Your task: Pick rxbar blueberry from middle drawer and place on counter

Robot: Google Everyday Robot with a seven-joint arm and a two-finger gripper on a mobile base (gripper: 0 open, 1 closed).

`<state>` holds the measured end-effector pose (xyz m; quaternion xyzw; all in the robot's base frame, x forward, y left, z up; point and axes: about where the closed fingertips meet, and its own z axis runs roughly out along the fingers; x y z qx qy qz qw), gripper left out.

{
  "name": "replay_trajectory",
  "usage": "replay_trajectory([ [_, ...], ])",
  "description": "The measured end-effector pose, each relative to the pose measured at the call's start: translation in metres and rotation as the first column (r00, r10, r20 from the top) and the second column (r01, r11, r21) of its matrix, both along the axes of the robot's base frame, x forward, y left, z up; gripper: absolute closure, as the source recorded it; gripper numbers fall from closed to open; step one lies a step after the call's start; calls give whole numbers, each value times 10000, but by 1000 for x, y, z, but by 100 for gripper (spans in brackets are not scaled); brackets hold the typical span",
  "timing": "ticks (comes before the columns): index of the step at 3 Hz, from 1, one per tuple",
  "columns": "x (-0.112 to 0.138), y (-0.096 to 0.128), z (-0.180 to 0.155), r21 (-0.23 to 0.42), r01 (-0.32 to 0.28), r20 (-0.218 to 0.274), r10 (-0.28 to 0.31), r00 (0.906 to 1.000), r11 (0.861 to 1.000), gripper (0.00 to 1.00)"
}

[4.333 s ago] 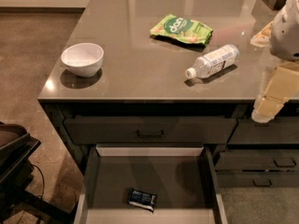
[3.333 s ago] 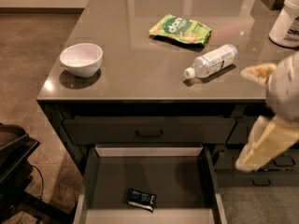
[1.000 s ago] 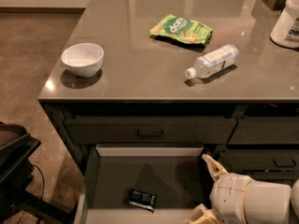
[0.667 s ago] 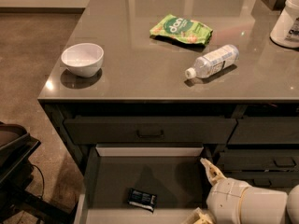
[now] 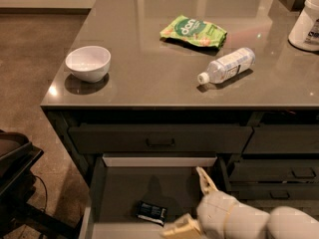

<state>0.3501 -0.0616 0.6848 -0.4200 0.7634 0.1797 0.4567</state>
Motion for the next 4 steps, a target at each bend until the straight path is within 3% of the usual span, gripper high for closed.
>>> replay_trajectory([
  [1, 57, 17, -8, 63, -107, 1317, 98, 9912, 9999, 0],
  [2, 79, 2, -39, 286, 694, 1240, -724, 9896, 9972, 0],
  [3, 79, 2, -40, 309, 726, 1203, -758, 9898, 9969, 0],
  [4, 75, 4, -73, 660, 623, 857, -678, 9940, 9959, 0],
])
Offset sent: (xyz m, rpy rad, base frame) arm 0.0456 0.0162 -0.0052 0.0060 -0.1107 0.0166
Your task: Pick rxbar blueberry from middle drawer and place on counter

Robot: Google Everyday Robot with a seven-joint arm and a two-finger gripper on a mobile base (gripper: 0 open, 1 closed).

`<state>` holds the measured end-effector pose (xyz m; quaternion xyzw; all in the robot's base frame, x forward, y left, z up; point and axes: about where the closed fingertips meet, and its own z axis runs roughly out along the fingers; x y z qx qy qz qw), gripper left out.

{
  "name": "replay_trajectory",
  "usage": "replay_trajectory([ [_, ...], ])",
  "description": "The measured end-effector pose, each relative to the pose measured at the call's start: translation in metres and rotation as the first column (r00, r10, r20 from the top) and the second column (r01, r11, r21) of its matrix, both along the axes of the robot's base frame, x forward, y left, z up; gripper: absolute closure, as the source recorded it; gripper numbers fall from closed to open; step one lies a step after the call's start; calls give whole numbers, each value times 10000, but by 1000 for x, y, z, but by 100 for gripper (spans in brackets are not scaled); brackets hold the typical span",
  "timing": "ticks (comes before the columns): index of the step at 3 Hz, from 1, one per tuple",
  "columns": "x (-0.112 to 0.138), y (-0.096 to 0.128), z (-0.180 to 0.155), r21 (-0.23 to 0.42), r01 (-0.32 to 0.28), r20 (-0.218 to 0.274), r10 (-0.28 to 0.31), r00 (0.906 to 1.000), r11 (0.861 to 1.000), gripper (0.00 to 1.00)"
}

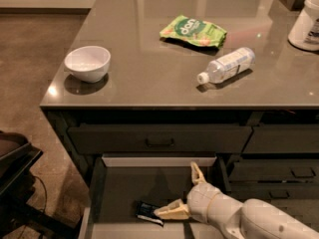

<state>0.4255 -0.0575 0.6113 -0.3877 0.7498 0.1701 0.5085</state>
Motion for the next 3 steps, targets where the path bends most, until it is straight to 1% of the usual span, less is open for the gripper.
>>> replay_trajectory([
  [1, 16, -3, -40, 341, 65, 285, -75, 9996, 9994, 0],
  [2, 11, 9, -61, 1030, 52, -63, -46, 10000, 9947, 0],
  [3, 10, 10, -59, 665, 6, -84, -1, 10000, 9978, 0],
])
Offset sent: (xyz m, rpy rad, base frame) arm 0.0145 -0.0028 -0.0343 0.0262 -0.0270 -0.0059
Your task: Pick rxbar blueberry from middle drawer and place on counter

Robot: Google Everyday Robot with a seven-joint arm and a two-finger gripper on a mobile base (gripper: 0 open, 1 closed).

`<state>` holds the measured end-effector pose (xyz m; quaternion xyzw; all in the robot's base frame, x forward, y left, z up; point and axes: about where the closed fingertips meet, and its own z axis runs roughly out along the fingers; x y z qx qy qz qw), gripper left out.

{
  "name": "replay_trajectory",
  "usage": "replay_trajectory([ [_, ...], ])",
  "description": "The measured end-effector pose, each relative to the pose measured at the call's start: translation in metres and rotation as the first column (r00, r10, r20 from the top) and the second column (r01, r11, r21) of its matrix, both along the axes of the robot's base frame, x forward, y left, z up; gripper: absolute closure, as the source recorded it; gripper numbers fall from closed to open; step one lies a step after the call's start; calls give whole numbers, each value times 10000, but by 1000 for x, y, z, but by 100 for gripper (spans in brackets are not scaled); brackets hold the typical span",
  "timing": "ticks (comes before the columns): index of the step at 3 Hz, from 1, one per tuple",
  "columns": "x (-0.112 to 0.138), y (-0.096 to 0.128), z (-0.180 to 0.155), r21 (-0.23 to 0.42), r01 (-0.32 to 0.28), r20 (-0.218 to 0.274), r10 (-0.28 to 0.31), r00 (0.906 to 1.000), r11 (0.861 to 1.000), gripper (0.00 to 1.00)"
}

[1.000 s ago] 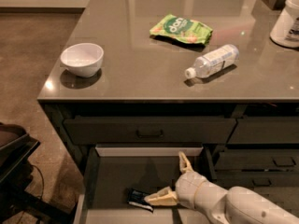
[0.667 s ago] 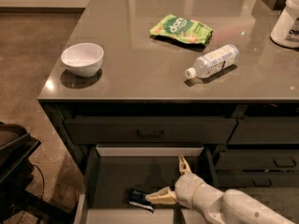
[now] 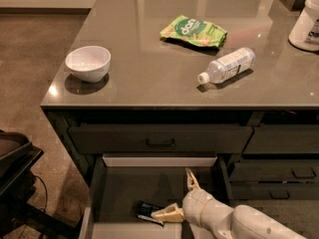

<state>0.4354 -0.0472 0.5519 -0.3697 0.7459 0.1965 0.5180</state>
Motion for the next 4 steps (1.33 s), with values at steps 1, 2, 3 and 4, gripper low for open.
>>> replay_trajectory([
  [1, -3, 16, -34, -629, -243, -565, 208, 9982, 9977, 0],
  [2, 14, 42, -75, -1250, -817, -1054, 686, 9921, 9888, 0],
  [3, 13, 64, -78, -1289, -1324, -1091, 1187, 9869, 9828, 0],
  [4, 13, 65, -78, -1284, -1329, -1091, 1192, 9868, 9828, 0],
])
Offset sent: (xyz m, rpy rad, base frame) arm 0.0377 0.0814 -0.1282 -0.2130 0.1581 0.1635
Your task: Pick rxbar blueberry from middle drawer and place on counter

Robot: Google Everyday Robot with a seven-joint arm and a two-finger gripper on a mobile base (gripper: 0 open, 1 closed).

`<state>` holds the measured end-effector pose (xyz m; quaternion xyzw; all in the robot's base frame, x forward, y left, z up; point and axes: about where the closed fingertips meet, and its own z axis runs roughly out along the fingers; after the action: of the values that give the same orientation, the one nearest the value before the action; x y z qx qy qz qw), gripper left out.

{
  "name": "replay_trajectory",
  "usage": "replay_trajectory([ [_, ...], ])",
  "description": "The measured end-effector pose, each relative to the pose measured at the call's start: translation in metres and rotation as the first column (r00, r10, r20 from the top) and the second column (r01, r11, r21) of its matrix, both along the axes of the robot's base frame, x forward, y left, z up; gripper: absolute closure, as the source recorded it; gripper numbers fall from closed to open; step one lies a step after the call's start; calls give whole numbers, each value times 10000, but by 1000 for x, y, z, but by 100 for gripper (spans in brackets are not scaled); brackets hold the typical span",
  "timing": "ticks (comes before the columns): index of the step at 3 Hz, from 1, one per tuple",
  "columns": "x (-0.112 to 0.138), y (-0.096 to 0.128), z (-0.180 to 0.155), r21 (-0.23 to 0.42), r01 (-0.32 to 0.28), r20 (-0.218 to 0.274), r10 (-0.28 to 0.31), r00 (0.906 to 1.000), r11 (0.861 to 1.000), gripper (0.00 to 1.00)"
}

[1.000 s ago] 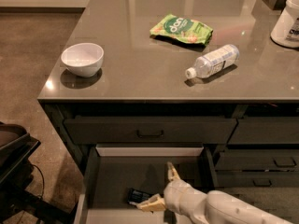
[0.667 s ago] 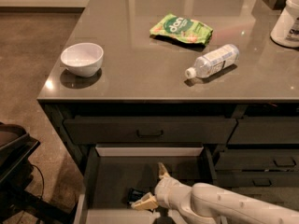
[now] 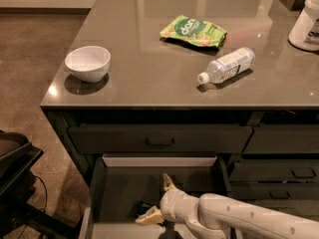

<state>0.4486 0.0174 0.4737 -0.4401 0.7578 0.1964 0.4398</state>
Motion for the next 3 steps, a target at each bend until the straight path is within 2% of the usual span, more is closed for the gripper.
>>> replay_trajectory([
  [1, -1, 9, -26, 343, -299, -294, 309, 9991, 9990, 0],
  [2, 6, 15, -54, 711, -895, -549, 935, 9941, 9934, 0],
  [3, 4, 16, -54, 797, -988, -591, 1037, 9929, 9919, 0],
])
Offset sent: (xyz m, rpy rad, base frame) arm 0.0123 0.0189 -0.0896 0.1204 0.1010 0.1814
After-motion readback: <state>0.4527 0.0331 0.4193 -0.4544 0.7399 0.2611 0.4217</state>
